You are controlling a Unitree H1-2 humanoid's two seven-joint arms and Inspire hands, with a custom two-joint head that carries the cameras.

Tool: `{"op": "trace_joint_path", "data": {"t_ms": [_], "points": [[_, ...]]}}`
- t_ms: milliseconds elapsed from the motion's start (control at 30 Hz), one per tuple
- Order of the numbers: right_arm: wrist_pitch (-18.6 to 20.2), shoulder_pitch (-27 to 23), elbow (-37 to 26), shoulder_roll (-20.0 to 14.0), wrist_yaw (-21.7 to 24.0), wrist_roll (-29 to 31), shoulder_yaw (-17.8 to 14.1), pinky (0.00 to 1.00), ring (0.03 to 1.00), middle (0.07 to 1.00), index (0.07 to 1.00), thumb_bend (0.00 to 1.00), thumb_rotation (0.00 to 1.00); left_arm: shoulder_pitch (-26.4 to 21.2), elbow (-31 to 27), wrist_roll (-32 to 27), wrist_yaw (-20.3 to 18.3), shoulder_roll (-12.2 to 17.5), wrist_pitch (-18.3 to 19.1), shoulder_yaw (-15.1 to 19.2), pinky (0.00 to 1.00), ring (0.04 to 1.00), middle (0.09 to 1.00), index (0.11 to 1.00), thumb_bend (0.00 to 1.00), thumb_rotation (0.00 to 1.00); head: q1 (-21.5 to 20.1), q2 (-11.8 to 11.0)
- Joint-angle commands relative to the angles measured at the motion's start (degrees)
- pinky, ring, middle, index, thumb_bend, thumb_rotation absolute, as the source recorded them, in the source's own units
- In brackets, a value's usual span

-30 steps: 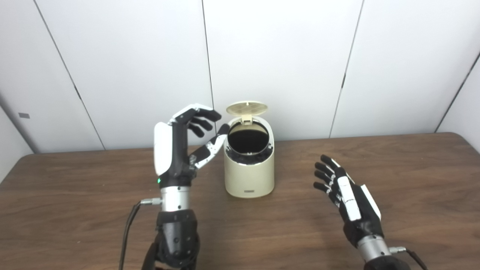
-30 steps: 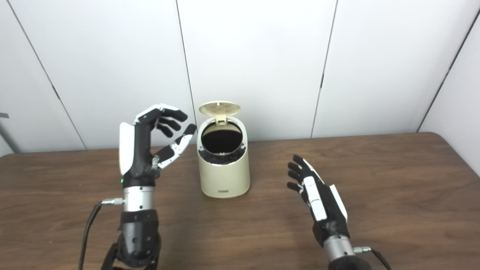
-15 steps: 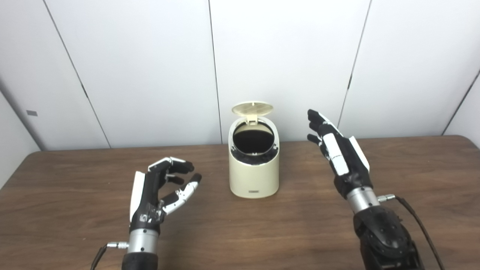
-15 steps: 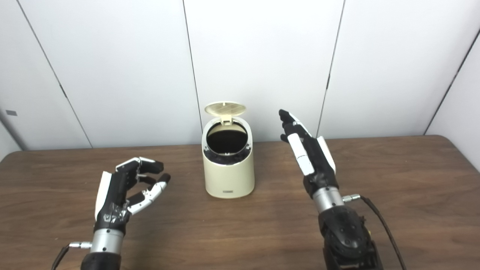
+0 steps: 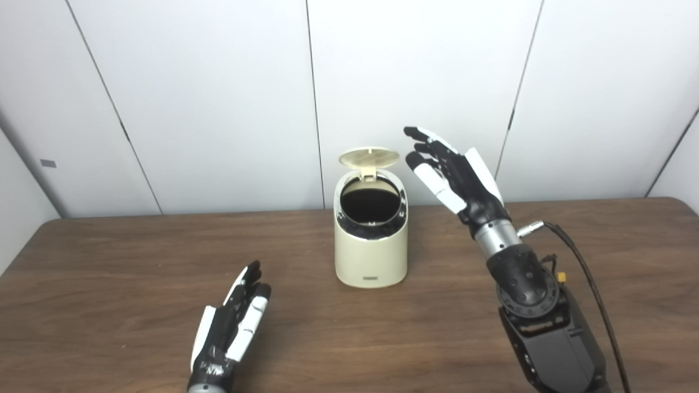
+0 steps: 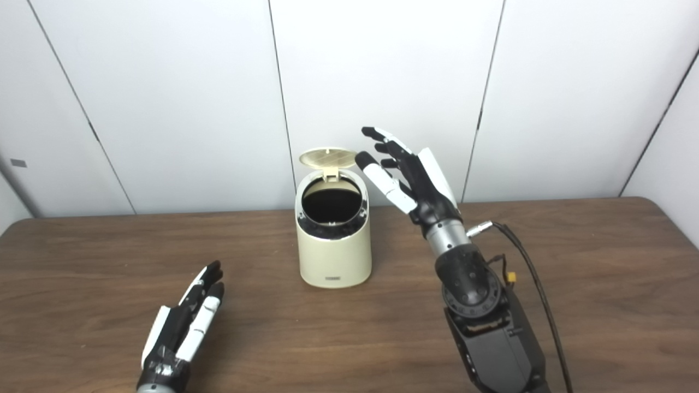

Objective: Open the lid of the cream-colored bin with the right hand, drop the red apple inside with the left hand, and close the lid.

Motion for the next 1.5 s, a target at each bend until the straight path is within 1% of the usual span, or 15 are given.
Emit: {"op": "trace_joint_path", "data": {"t_ms": [0,100,233,433,500,700,833,900,1033,1100,1267,1333,1467], "points": [[-1.54,-4.30,0.08,-1.16,0.67,-2.39,0.93,0.84,0.905,0.916,0.858,0.48,0.95,-0.17,0.25,-0.34,0.97,-0.29,-3.68,0.40,0.91,0.936,0.957,0.988,0.56,0.81,-0.15,-0.03],[-1.54,-6.48,1.97,-1.91,1.95,-4.26,2.37,0.87,0.932,0.943,0.863,0.48,0.94,0.30,1.06,-0.65,1.08,-0.99,-4.91,0.35,0.93,0.942,0.956,0.987,0.57,0.80,-0.24,-0.14],[-3.05,-8.43,4.58,-2.08,2.67,-4.80,3.10,0.87,0.955,0.968,0.824,0.47,0.92,0.34,1.65,-0.32,1.25,-1.25,-5.73,0.14,0.93,0.940,0.951,0.982,0.57,0.80,0.12,-0.13],[-4.55,-9.71,7.04,-1.56,2.97,-5.40,3.73,0.86,0.980,0.998,0.794,0.47,0.92,0.16,1.49,-0.28,1.43,-1.45,-5.59,-0.30,0.92,0.934,0.945,0.976,0.58,0.79,0.57,-0.11],[-5.13,-9.68,7.42,-1.44,2.76,-6.31,4.19,0.87,0.992,1.000,0.762,0.49,0.91,0.12,1.11,-0.58,1.36,-1.59,-5.20,-0.33,0.92,0.935,0.944,0.975,0.58,0.79,0.59,-0.01],[-5.16,-8.50,5.52,-2.04,2.24,-10.66,5.88,0.95,1.000,1.000,0.708,0.50,0.94,-0.22,0.46,-0.64,1.32,-1.75,-4.14,-0.35,0.92,0.931,0.942,0.972,0.59,0.79,0.55,0.28],[-4.84,-7.33,4.05,-2.10,1.85,-12.48,5.80,0.97,1.000,0.993,0.664,0.52,0.96,-0.45,0.73,-0.96,1.31,-1.89,-4.14,-0.27,0.92,0.927,0.940,0.968,0.58,0.78,0.69,0.59],[-5.03,-6.93,3.57,-2.21,1.87,-13.03,5.73,0.99,1.000,0.987,0.635,0.52,0.96,-0.55,0.75,-1.09,1.31,-2.02,-3.99,-0.26,0.90,0.921,0.937,0.964,0.57,0.77,0.67,0.77],[-5.22,-6.06,2.37,-2.53,1.91,-14.71,5.87,1.00,1.000,0.977,0.593,0.51,0.97,-0.70,1.00,-1.77,1.10,-2.14,-3.94,-0.20,0.87,0.908,0.928,0.966,0.56,0.75,0.63,1.16],[-5.06,-5.57,1.69,-2.55,2.12,-15.22,5.77,0.98,1.000,0.970,0.574,0.50,0.97,-0.66,1.10,-1.77,1.17,-2.18,-4.11,-0.28,0.86,0.900,0.927,0.969,0.56,0.74,0.77,1.35],[-5.81,-4.11,0.81,-3.12,2.10,-17.30,6.22,0.94,1.000,0.959,0.572,0.51,0.96,-0.71,0.81,-1.85,1.61,-2.58,-3.65,-0.14,0.84,0.896,0.926,0.964,0.55,0.71,0.96,1.84],[-5.90,-3.58,0.42,-3.25,2.54,-17.80,6.34,0.93,1.000,0.959,0.587,0.51,0.96,-0.73,0.74,-1.71,1.66,-2.59,-3.72,-0.15,0.84,0.896,0.926,0.962,0.55,0.71,0.96,1.84],[-5.90,-2.51,0.04,-3.55,3.86,-18.04,6.75,0.94,1.000,0.954,0.625,0.52,0.97,-0.65,0.34,-1.52,1.61,-2.55,-3.48,-0.31,0.83,0.888,0.918,0.956,0.56,0.72,1.11,2.17]]}}
